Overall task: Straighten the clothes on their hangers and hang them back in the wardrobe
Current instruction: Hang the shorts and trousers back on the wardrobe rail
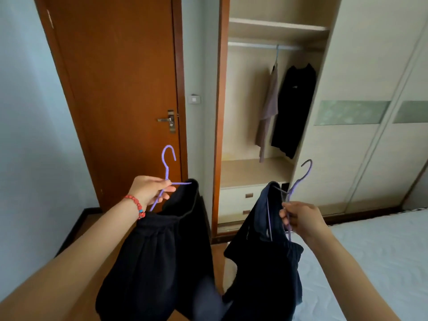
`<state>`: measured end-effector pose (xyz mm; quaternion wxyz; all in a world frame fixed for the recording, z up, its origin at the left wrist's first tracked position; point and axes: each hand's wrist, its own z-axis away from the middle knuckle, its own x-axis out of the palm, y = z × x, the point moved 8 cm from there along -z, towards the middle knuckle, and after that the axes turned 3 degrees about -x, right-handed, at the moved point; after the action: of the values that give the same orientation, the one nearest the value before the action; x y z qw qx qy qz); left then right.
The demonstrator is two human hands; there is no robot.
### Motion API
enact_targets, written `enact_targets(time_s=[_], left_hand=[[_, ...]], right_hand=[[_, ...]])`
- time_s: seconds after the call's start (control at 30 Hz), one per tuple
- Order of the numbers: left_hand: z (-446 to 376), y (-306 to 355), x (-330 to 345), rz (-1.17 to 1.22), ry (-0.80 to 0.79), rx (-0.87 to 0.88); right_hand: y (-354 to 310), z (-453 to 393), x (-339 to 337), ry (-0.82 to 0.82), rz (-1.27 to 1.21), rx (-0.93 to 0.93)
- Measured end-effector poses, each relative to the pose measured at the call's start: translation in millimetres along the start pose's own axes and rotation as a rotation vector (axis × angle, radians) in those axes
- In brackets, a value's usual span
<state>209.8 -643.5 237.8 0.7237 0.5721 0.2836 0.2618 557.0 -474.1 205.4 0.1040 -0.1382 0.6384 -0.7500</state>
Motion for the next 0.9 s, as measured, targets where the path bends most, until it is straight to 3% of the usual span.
enact_targets(time_s=[0.2, 0.5, 0.77, 0.9], left_hand=[[-72.4, -4.4, -22.0, -0.012, 0.022, -0.035], [-218.4, 31.4, 2.1, -0.022, -0.019, -0.025], [-330.6, 73.7, 44.2, -0.041, -0.121, 0.006], [-383.6, 94.3, 87.3, -0.027, -0.258, 0.031]], right_hand=[[-8.2, -67.3, 55.4, -0.005, 0.029, -0.027], [-18.6, -229.7, 110.6, 0.004, -0.021, -0.009], [-37.6, -341.2, 141.6, 0.066, -0.030, -0.010], [-47.0, -388.0, 138.1, 0.144, 0.010, -0.044]])
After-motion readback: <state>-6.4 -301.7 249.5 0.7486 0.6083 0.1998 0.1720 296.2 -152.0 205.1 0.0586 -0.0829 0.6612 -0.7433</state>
